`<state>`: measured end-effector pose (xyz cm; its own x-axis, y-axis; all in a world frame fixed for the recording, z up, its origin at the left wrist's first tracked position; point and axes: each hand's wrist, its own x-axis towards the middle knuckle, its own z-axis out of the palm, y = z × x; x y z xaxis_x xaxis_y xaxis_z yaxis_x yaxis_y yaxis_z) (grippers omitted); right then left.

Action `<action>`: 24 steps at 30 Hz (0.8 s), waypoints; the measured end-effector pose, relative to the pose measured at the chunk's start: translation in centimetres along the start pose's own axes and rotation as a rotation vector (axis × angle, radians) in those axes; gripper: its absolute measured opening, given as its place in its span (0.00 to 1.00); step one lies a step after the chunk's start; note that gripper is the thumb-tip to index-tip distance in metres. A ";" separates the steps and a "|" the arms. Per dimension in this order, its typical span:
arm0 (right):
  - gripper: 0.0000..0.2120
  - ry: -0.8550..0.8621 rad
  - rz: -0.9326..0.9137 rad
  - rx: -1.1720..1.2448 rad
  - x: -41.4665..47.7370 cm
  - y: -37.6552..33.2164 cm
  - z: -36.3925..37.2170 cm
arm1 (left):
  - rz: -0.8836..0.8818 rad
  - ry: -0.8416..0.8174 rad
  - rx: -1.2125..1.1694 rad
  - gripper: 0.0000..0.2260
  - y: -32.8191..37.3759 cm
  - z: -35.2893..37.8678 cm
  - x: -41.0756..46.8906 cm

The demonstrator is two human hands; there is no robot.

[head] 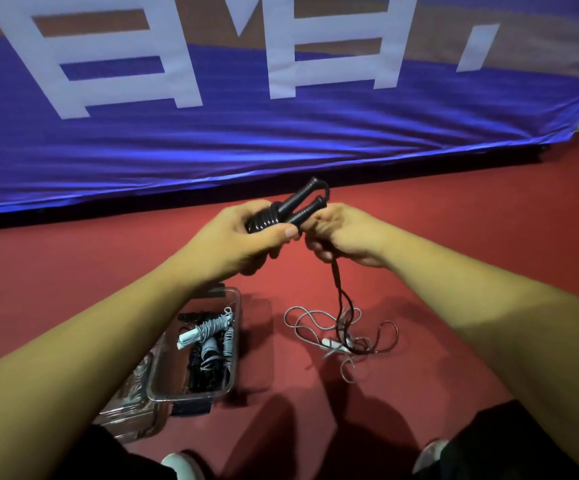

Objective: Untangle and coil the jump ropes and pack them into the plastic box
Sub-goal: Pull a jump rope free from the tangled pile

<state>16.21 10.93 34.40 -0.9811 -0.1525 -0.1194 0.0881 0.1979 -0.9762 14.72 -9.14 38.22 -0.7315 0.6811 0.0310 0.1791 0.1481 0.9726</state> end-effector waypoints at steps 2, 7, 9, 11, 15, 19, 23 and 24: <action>0.13 -0.038 0.012 0.007 0.2 0.0 0.6 | -0.018 0.086 -0.055 0.10 -0.1 -0.2 0.4; 0.19 -0.121 0.119 -0.089 0.0 -1.1 1.1 | -0.164 0.280 -0.025 0.13 -0.6 -1.1 1.0; 0.19 -0.120 0.131 -0.147 -0.2 -1.4 1.7 | -0.228 0.334 0.004 0.10 -1.1 -1.2 1.3; 0.19 -0.095 0.120 -0.185 -0.3 -1.7 2.4 | -0.281 0.349 0.051 0.09 -1.6 -1.6 1.6; 0.13 -0.105 0.109 -0.227 -0.8 -2.6 2.8 | -0.231 0.384 0.316 0.15 -2.1 -3.2 1.7; 0.06 -0.195 0.175 -0.299 -1.9 -1.9 2.9 | -0.153 0.369 0.636 0.28 -3.6 -4.5 1.7; 0.03 -0.208 0.216 -0.247 -2.1 -2.1 3.0 | -0.327 0.220 0.949 0.24 -4.3 -4.5 1.6; 0.04 -0.199 0.196 -0.272 -2.1 -2.4 2.9 | -0.365 0.177 1.010 0.23 -4.2 -4.3 1.6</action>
<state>18.52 8.00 36.47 -0.8952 -0.2659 -0.3575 0.1951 0.4874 -0.8511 9.99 -11.71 35.13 -0.9204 0.3753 -0.1098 0.3305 0.8967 0.2943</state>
